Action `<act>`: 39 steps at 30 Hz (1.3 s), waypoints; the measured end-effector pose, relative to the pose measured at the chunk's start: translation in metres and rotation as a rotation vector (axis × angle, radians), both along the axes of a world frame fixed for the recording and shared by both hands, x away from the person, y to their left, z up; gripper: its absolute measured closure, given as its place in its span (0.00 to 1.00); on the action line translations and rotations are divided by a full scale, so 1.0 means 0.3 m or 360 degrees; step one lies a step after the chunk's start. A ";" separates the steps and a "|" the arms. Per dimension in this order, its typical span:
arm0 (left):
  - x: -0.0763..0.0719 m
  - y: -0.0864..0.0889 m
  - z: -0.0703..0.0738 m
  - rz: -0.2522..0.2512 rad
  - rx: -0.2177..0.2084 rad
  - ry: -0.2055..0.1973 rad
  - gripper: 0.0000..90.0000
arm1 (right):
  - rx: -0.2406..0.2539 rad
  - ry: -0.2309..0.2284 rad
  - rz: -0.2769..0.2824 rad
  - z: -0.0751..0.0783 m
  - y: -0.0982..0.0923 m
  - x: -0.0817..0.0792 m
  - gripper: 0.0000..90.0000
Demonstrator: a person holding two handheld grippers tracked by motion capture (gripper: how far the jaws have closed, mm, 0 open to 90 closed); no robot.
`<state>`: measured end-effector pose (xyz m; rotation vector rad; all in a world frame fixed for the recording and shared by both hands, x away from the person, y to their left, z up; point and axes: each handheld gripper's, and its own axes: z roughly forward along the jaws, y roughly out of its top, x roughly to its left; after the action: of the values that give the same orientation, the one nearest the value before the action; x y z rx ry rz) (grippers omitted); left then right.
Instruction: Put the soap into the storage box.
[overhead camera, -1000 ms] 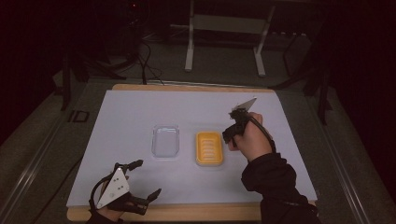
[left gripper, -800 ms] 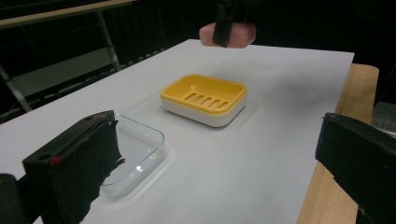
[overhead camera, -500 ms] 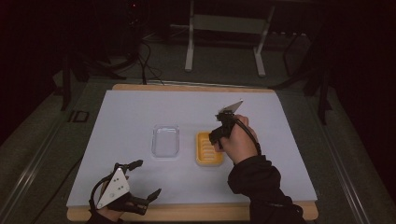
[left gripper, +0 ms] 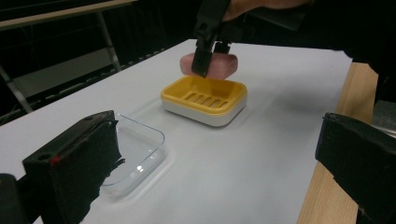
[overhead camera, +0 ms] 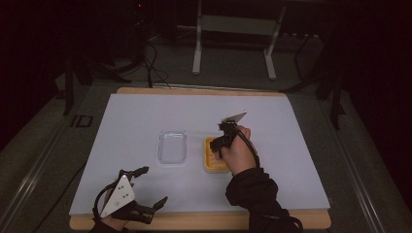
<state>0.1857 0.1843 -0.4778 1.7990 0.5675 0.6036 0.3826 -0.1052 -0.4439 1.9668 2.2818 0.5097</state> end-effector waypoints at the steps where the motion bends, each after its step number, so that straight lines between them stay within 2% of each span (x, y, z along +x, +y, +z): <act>1: 0.000 0.000 0.000 -0.0001 0.0002 -0.0001 0.00 | 0.0006 0.0005 -0.0006 -0.006 0.003 0.001 0.42; 6: -0.001 0.000 0.000 -0.0004 0.0005 -0.0004 0.00 | 0.0015 0.0021 -0.0010 -0.045 0.021 0.008 0.42; 8: -0.001 0.000 0.001 -0.0005 0.0006 -0.0003 0.00 | -0.0011 0.0022 -0.0010 -0.058 0.027 0.010 0.42; 10: -0.001 0.000 0.001 -0.0006 0.0008 -0.0002 0.00 | 0.0002 0.0027 -0.0014 -0.064 0.028 0.011 0.42; 20: -0.002 0.000 0.001 -0.0010 0.0011 -0.0001 0.00 | -0.0030 0.0043 -0.0017 -0.123 0.043 0.025 0.42; 26: -0.002 -0.001 0.000 -0.0012 0.0014 -0.0002 0.00 | -0.0054 0.0051 -0.0019 -0.132 0.049 0.031 0.42; 27: -0.002 0.000 0.000 -0.0012 0.0015 -0.0001 0.00 | -0.0047 0.0062 -0.0019 -0.132 0.050 0.034 0.41; 29: -0.002 0.000 0.000 -0.0011 0.0014 -0.0001 0.00 | -0.0025 0.0027 -0.0001 -0.126 0.048 0.034 0.39; 32: -0.001 -0.001 0.000 -0.0011 0.0015 0.0000 0.00 | -0.0006 0.0025 0.0018 -0.102 0.044 0.032 0.37; 36: -0.002 -0.001 0.000 -0.0011 0.0017 0.0000 0.00 | -0.0011 0.0007 0.0102 -0.061 0.032 0.025 0.35; 39: -0.002 -0.001 0.000 -0.0010 0.0017 0.0000 0.00 | 0.0001 -0.0028 0.0211 -0.032 0.021 0.015 0.33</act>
<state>0.1851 0.1839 -0.4778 1.8104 0.5593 0.6038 0.3870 -0.0990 -0.4534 1.8123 2.4123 0.5371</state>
